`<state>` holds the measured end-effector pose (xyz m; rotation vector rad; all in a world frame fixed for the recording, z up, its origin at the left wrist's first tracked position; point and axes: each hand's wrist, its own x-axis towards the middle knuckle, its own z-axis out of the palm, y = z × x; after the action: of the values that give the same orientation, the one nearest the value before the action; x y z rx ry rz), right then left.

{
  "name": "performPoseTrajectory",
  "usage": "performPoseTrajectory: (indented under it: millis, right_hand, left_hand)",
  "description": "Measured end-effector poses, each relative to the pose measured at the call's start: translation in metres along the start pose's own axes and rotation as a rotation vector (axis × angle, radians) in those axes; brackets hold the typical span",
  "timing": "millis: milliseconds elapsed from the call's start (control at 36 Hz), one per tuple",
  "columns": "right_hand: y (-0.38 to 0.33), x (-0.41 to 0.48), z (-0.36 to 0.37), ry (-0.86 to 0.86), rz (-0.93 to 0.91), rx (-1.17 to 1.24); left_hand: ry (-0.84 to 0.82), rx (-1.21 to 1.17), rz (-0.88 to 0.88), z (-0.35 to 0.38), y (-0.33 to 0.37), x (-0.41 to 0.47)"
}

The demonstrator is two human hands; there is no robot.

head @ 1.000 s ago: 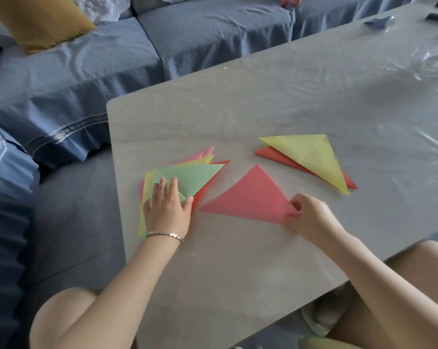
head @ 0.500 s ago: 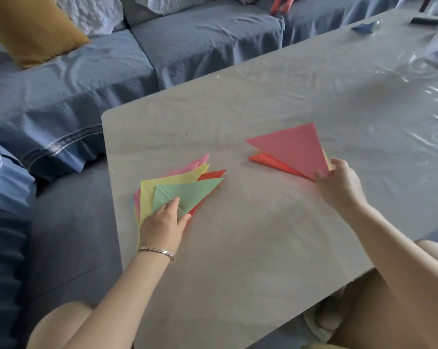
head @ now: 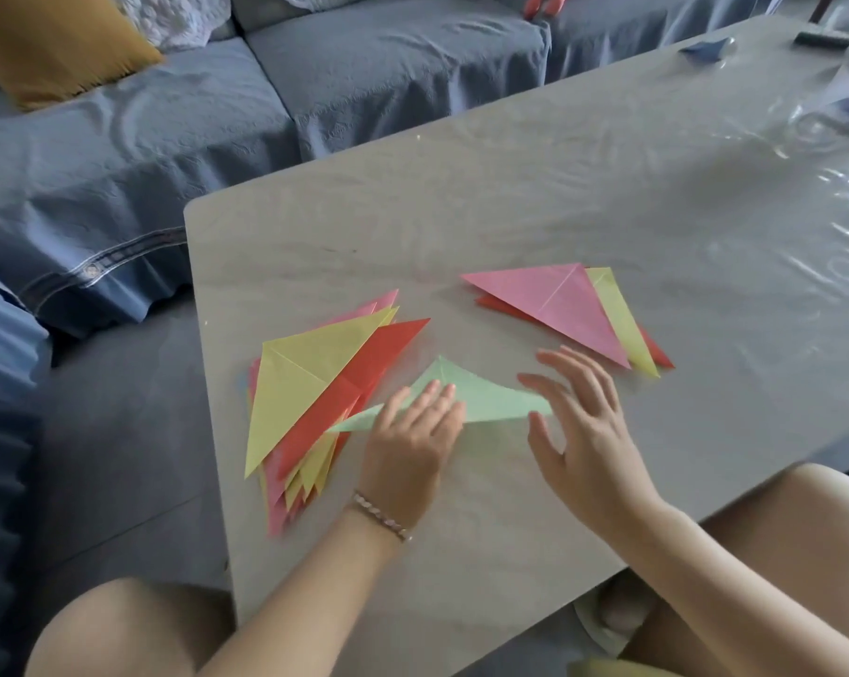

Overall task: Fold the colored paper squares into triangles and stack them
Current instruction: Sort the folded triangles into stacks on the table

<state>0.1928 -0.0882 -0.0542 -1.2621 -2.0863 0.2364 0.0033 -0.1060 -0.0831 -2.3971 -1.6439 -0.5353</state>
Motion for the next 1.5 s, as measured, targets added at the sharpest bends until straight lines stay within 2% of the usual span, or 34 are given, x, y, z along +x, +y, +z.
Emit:
performPoseTrajectory:
  millis: [56, 167, 278, 417, 583, 806, 1111, 1278, 1389, 1444, 1500]
  right_hand:
    - [0.001, -0.013, 0.004, -0.047, -0.028, -0.050]
    - [0.009, -0.030, 0.013, -0.249, -0.033, -0.122]
    - [0.011, -0.032, 0.020, -0.348, -0.072, -0.195]
    - [0.002, -0.032, 0.041, -0.431, -0.118, -0.176]
    - [-0.009, -0.035, 0.053, -0.441, -0.094, -0.186]
    - [0.000, -0.039, 0.029, -0.485, 0.019, -0.331]
    - [0.028, -0.051, -0.007, -0.501, 0.193, -0.368]
    - [0.029, -0.053, -0.005, -0.389, 0.223, -0.366]
    - [0.021, -0.030, -0.002, -0.163, 0.296, -0.270]
    - [0.015, -0.012, 0.001, -0.167, 0.338, -0.224]
    - [0.009, 0.007, 0.006, -0.293, 0.405, -0.209]
  left_hand:
    - [-0.102, -0.017, -0.027, 0.013, 0.009, 0.003]
    - [-0.257, -0.087, -0.126, 0.026, 0.017, 0.005]
    - [-0.247, -0.123, -0.153, 0.022, 0.018, -0.009]
    - [-0.293, -0.037, -0.143, 0.018, 0.018, -0.037]
    - [-0.407, 0.032, -0.304, 0.010, 0.022, -0.050]
    - [-0.439, 0.029, -0.446, 0.004, 0.024, -0.055]
    - [-0.488, 0.028, -0.573, -0.001, 0.022, -0.062]
    - [-0.474, 0.025, -0.589, -0.001, 0.024, -0.063]
    - [-0.468, 0.025, -0.584, -0.001, 0.026, -0.062]
    - [-0.467, 0.026, -0.597, -0.001, 0.027, -0.062]
    - [-0.461, 0.055, -0.613, -0.001, 0.028, -0.061]
